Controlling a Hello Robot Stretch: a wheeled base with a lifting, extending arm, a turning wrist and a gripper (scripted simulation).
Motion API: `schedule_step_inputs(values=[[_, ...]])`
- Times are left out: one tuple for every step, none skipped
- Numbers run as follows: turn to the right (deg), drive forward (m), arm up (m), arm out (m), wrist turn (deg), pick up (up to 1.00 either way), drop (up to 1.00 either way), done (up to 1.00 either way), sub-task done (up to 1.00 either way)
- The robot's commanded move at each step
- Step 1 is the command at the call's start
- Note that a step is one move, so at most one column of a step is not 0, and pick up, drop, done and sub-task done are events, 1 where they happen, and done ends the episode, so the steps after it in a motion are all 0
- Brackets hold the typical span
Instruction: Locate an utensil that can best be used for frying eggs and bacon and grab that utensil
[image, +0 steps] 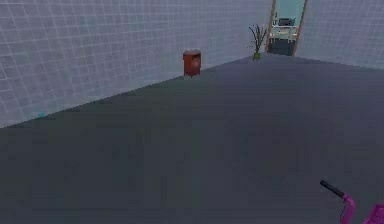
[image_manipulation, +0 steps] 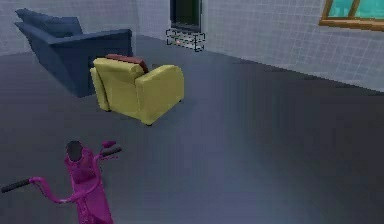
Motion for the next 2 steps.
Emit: schedule_step_inputs(values=[[18.0, 0.00, 0.00, 0.00, 0.0, 0.00, 0.00, 0.00, 0.00], [0.0, 1.00, 0.00, 0.00, 0.0, 0.00, 0.00, 0.00, 0.00]])
